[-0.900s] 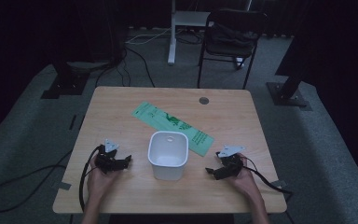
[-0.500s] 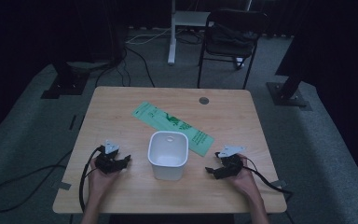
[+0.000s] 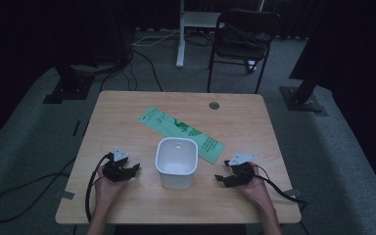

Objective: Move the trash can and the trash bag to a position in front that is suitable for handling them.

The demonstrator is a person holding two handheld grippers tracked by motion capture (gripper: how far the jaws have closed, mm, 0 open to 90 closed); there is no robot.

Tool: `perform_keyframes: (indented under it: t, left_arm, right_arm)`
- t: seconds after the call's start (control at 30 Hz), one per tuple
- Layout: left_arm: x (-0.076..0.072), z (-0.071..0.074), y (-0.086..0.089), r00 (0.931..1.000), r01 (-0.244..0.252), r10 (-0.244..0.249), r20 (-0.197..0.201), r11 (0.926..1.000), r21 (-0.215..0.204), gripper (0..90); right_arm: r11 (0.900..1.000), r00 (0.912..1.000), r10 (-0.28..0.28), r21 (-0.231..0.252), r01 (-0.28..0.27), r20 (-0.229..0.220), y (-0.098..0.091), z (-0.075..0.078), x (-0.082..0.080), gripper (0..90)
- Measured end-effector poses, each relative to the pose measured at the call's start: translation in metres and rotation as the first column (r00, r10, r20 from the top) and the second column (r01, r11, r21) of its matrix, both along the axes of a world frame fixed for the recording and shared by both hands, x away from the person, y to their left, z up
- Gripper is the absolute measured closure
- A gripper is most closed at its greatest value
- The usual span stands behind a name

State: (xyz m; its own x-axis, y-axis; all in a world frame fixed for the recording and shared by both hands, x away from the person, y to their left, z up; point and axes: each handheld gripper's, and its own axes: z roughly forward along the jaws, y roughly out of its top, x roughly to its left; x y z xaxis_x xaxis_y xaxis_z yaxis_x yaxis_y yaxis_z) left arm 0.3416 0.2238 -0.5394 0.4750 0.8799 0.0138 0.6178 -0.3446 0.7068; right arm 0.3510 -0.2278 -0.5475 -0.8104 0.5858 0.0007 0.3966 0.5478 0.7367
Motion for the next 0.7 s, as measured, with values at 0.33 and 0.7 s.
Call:
perform_keyframes:
  t: [0.33,0.7]
  left_arm:
    - [-0.006,0.009,-0.029,0.9929,0.117,-0.116,0.026,0.9922,-0.042,42.9]
    - [-0.017,0.014,-0.052,0.9729,0.227,-0.222,0.064,0.9713,-0.072,42.8]
  right_arm:
    - [0.9915,0.9933,0.11,0.067,-0.112,0.034,0.037,0.022,-0.008,43.4]
    - [0.9921,0.9971,0.069,0.102,-0.072,0.03,0.062,0.028,0.011,43.4]
